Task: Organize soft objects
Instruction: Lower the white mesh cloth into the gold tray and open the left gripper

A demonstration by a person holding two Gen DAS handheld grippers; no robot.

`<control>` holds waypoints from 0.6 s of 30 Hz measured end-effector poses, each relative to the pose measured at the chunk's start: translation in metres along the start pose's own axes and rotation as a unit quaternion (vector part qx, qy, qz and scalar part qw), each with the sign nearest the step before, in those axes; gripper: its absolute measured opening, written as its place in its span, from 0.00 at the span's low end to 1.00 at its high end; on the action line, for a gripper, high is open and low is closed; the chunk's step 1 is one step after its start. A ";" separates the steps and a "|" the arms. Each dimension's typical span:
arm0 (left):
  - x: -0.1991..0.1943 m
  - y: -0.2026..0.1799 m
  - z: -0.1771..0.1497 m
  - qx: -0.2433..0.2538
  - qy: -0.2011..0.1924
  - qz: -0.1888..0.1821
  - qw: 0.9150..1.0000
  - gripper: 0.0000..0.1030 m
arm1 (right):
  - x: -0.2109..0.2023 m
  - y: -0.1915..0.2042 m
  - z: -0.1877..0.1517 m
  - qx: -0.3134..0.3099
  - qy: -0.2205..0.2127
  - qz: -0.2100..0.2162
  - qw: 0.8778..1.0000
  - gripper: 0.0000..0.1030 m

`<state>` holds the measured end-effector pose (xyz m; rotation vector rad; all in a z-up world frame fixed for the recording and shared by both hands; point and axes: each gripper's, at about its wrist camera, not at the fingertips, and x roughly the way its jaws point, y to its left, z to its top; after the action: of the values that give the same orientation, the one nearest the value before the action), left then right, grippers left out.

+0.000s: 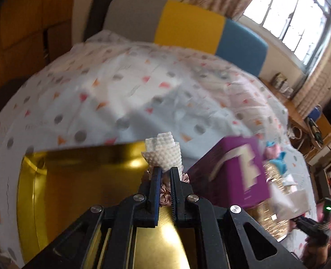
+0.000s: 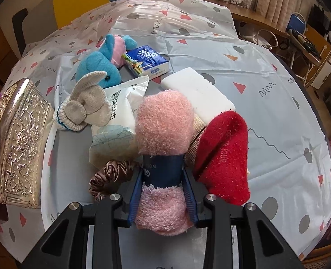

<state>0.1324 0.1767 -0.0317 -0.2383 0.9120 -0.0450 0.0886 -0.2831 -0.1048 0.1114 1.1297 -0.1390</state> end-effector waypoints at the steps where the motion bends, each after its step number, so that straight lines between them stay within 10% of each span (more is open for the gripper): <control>1: 0.008 0.006 -0.006 -0.004 0.013 0.006 1.000 0.08 | 0.000 0.001 0.000 -0.003 -0.001 -0.002 1.000 0.34; 5: 0.041 0.010 -0.017 0.000 0.055 0.030 0.998 0.12 | 0.000 0.006 -0.002 -0.018 -0.005 -0.015 1.000 0.34; 9: 0.052 0.011 -0.018 -0.009 0.045 0.050 0.998 0.54 | 0.000 0.011 -0.005 -0.037 -0.011 -0.027 0.999 0.33; 18: 0.015 0.019 -0.043 0.004 -0.014 0.092 0.996 0.65 | -0.004 0.009 -0.002 -0.034 -0.027 -0.027 0.999 0.30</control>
<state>0.1065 0.1851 -0.0731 -0.1460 0.9032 0.1251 0.0870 -0.2732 -0.1018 0.0166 1.0826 -0.1517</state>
